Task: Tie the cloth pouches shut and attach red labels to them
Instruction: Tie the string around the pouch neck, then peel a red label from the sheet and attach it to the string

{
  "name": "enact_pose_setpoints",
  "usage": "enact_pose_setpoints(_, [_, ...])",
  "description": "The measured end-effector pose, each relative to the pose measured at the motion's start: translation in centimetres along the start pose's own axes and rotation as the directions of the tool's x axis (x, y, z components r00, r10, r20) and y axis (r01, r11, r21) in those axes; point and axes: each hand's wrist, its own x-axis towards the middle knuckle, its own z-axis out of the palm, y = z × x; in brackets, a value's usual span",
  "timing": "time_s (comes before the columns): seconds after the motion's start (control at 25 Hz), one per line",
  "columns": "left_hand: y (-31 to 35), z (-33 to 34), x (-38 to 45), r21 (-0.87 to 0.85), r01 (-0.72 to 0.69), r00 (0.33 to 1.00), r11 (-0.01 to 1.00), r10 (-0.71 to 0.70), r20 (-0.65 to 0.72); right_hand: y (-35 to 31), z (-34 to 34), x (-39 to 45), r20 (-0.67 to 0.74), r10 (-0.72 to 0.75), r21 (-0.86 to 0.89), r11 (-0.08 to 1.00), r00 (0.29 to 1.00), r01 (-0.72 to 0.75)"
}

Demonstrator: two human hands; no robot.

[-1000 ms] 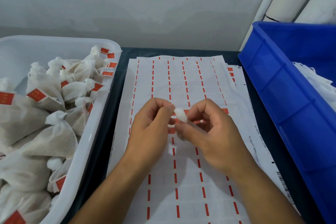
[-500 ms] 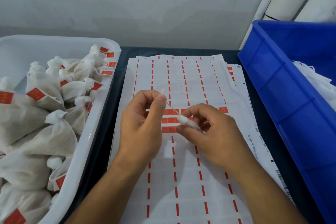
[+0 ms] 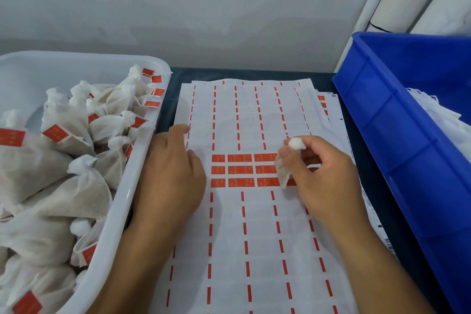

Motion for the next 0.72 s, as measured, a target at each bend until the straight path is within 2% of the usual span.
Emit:
enact_pose_setpoints(0.08, [-0.3,-0.2,-0.1,0.064,0.038,0.992,0.997,-0.045,0.118,0.3,-0.3,0.2,-0.048,0.027,0.022,0.999,0.998,-0.026])
enact_pose_setpoints(0.16, [-0.6,-0.3,-0.4,0.037,0.026,0.979,0.999,-0.033,0.203,0.4,-0.5,0.4,-0.064,0.043,0.023,0.999,0.997,-0.042])
enact_pose_setpoints(0.32, [-0.4,-0.8,-0.9,-0.022,-0.037,0.992,0.999,0.039,0.118,0.6,-0.4,0.5,-0.049,0.041,-0.014,0.999,0.998,-0.041])
enact_pose_setpoints(0.44, [-0.2,-0.8,-1.2,-0.150,-0.048,0.995,0.988,0.060,0.075,0.8,-0.2,0.5,-0.030,0.057,-0.037,0.998,0.998,-0.058])
enact_pose_setpoints(0.6, [-0.2,-0.7,-0.8,-0.379,0.107,0.982,0.919,-0.038,0.186,0.7,-0.1,0.6,-0.040,0.100,-0.014,0.995,0.994,-0.101])
enact_pose_setpoints(0.72, [-0.3,-0.6,-0.9,-0.314,0.125,0.965,0.941,-0.042,0.259,0.8,-0.2,0.5,-0.083,0.101,0.019,0.995,0.991,-0.100])
